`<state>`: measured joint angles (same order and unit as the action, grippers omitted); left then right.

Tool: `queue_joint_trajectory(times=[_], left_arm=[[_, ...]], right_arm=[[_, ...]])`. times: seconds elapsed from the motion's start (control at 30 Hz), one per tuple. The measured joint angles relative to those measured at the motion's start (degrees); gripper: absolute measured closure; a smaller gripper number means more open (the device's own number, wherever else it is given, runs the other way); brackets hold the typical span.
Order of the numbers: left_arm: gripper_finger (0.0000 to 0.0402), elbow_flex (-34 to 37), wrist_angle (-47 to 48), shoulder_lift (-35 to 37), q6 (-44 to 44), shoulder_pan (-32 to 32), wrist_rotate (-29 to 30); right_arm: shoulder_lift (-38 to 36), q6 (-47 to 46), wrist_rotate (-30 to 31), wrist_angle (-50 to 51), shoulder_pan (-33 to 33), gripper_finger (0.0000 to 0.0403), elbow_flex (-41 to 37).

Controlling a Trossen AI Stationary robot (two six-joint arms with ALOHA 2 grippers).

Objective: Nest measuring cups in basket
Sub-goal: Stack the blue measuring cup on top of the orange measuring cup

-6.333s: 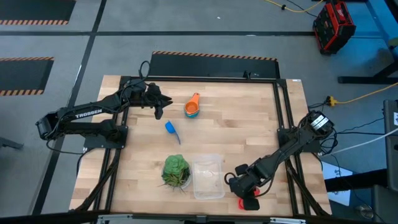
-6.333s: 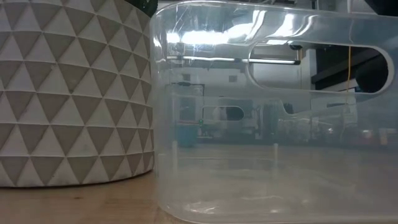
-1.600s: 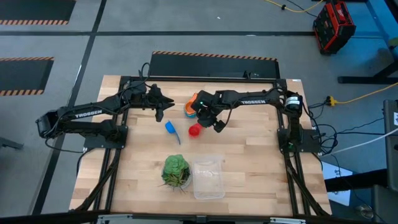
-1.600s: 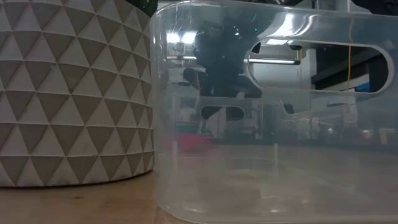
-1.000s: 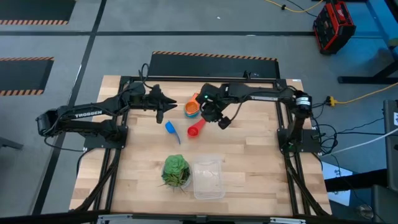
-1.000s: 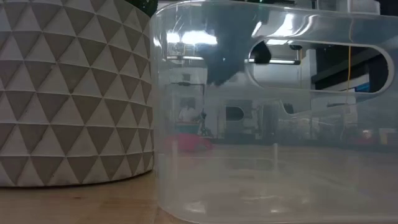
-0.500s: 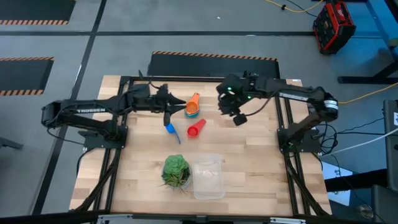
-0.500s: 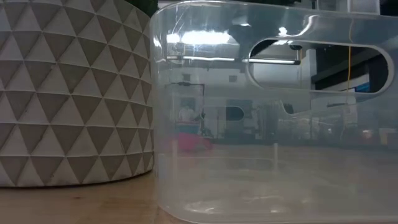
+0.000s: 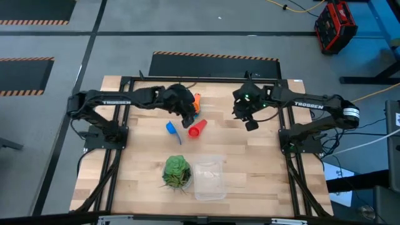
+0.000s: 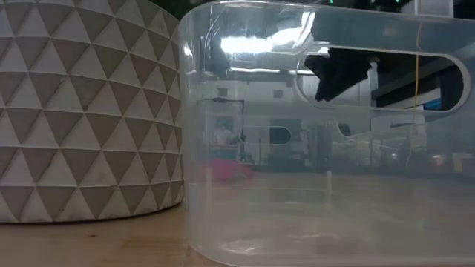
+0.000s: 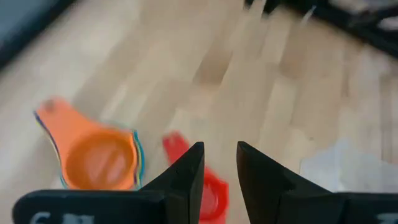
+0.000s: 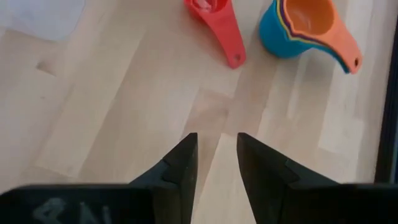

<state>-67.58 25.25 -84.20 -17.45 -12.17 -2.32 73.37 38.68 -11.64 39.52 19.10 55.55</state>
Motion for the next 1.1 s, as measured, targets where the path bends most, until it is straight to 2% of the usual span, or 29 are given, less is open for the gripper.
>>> queue_joint_trajectory(times=[0.23,0.5,1.1], left_arm=[[0.0315,-0.41,4.62,-5.5,-7.45,0.01,-0.64],[0.0315,-0.41,9.34,-8.07,-11.99,-0.01,-1.45],[0.0315,-0.41,10.3,-8.14,-15.57,-0.08,-1.67]], right_arm=[[-0.99,-3.09,-0.46,-6.26,0.73,0.0286,-6.57],[-0.95,-4.13,-0.48,-14.02,0.73,0.0286,-12.65],[-0.95,-4.12,-0.57,-15.86,0.73,0.0286,-13.88]])
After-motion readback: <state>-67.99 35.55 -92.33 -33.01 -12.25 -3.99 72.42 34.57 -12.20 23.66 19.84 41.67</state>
